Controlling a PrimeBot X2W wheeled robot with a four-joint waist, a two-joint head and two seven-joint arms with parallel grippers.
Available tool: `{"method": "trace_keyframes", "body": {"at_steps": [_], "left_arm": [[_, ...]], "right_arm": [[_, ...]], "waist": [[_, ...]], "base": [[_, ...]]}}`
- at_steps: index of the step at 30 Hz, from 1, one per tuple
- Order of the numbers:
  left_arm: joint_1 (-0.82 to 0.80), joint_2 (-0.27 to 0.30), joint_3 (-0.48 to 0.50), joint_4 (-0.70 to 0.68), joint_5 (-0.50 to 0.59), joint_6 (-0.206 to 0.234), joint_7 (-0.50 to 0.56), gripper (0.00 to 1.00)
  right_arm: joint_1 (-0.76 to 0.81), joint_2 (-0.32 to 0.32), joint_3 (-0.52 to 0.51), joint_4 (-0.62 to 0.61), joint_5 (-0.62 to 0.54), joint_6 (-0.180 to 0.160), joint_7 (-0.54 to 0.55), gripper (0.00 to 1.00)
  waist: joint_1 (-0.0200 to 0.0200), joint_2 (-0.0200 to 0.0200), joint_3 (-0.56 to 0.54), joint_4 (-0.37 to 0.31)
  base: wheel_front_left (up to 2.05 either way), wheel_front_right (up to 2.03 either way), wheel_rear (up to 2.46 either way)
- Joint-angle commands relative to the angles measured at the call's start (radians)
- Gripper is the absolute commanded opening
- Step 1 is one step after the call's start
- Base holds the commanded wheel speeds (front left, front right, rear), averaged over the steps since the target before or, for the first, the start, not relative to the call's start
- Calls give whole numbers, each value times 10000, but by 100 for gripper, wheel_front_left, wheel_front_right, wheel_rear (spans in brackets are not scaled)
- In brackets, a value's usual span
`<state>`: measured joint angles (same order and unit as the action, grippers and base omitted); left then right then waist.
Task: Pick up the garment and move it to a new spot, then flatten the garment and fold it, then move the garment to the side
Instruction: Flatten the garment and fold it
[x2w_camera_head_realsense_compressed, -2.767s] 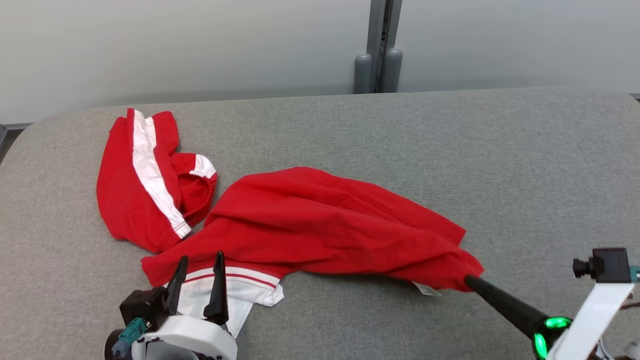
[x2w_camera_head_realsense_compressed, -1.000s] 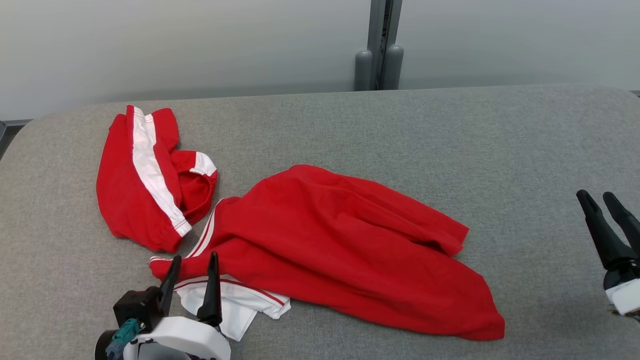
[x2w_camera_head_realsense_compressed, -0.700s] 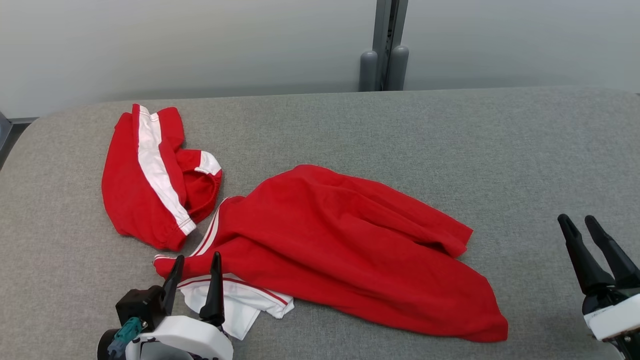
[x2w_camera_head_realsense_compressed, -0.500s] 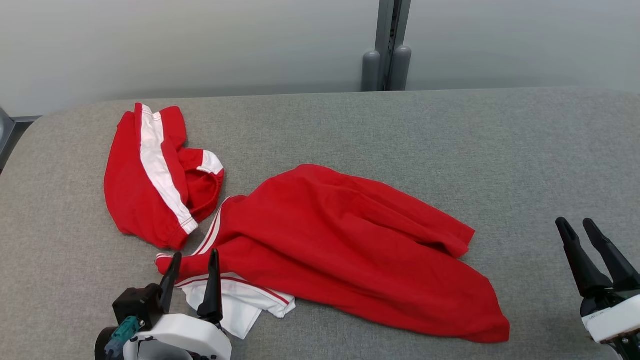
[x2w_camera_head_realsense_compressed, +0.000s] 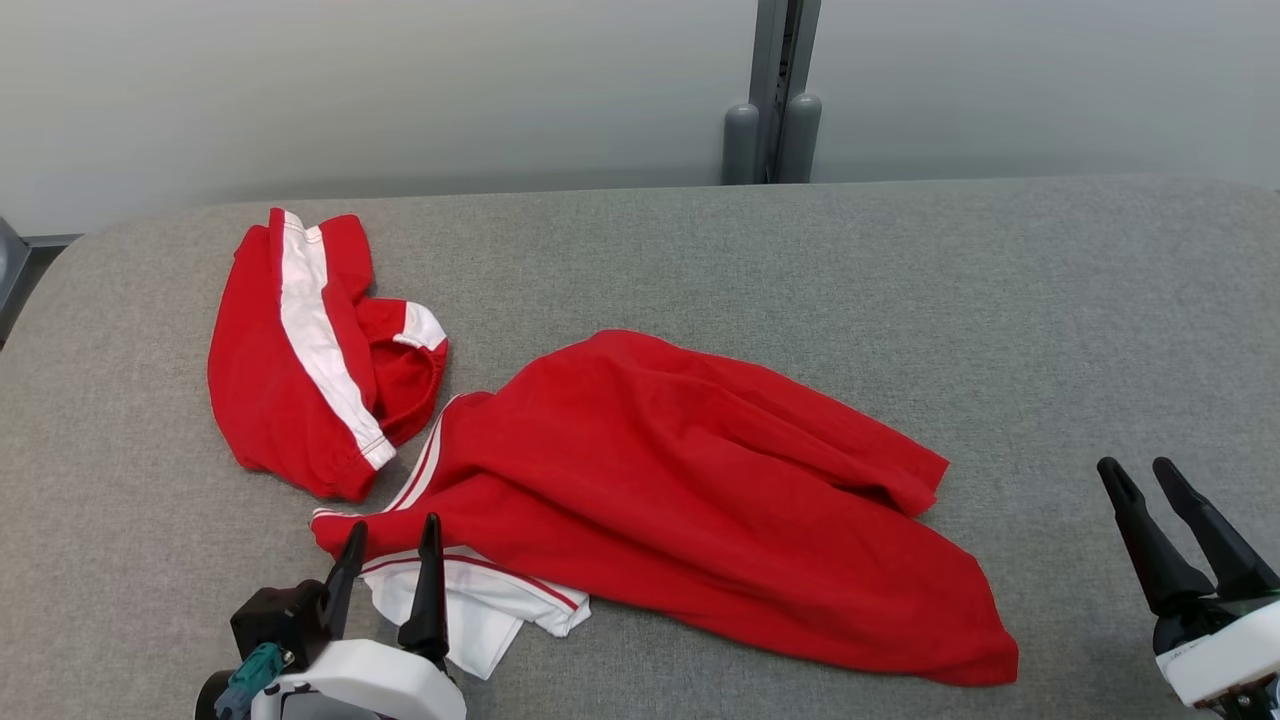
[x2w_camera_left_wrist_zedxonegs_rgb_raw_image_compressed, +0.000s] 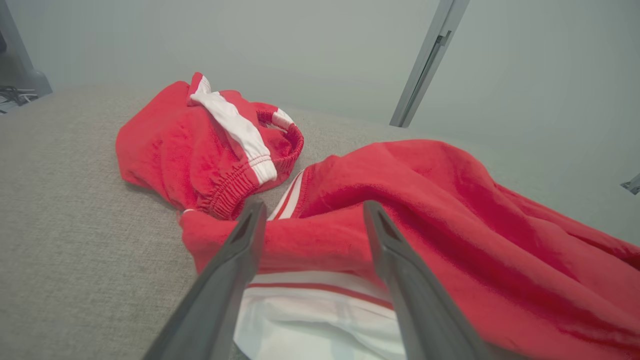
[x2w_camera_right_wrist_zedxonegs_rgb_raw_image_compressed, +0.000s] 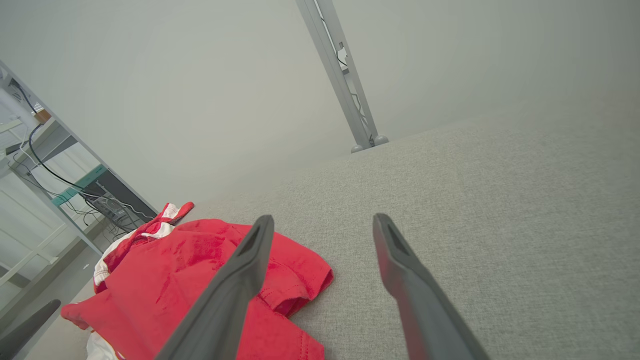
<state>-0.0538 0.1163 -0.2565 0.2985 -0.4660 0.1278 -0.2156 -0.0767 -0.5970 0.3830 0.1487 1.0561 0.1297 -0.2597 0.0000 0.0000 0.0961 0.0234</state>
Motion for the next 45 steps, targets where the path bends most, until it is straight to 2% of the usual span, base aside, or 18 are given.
{"method": "trace_keyframes", "body": {"at_steps": [1,11,15,24,27,31,38,45], "left_arm": [[16,72,-1,41,-33,7,34,100],[230,105,-162,484,-352,-89,711,100],[447,-12,-160,483,-808,-175,1404,100],[850,201,-300,-502,-960,722,3273,100],[1026,324,-426,-1311,-1005,1166,4343,100],[1249,578,-637,-1850,-980,1427,5336,100],[1426,857,-732,-2718,-791,2022,6311,100],[1350,890,-1070,-2834,-814,2002,6869,100]], "right_arm": [[47,-88,15,54,47,22,7,100],[235,-64,357,560,323,22,765,100],[370,-141,565,418,680,22,1234,100],[776,-481,866,51,1388,21,2198,100],[763,-529,963,-81,1437,21,2693,100],[712,-476,1004,-29,1295,21,3112,100],[353,-3,1265,440,28,21,3917,100],[152,773,1097,754,-1163,21,4456,100]], "waist": [[0,0,21,-3],[0,0,159,18],[0,0,230,19],[0,0,399,-2],[0,0,432,-41],[0,0,427,-61],[0,0,431,-62],[0,0,392,-40]], "base": [[0,0,0],[0,0,0],[0,0,0],[0,0,0],[0,0,0],[0,0,0],[0,0,0],[0,0,0]]}}
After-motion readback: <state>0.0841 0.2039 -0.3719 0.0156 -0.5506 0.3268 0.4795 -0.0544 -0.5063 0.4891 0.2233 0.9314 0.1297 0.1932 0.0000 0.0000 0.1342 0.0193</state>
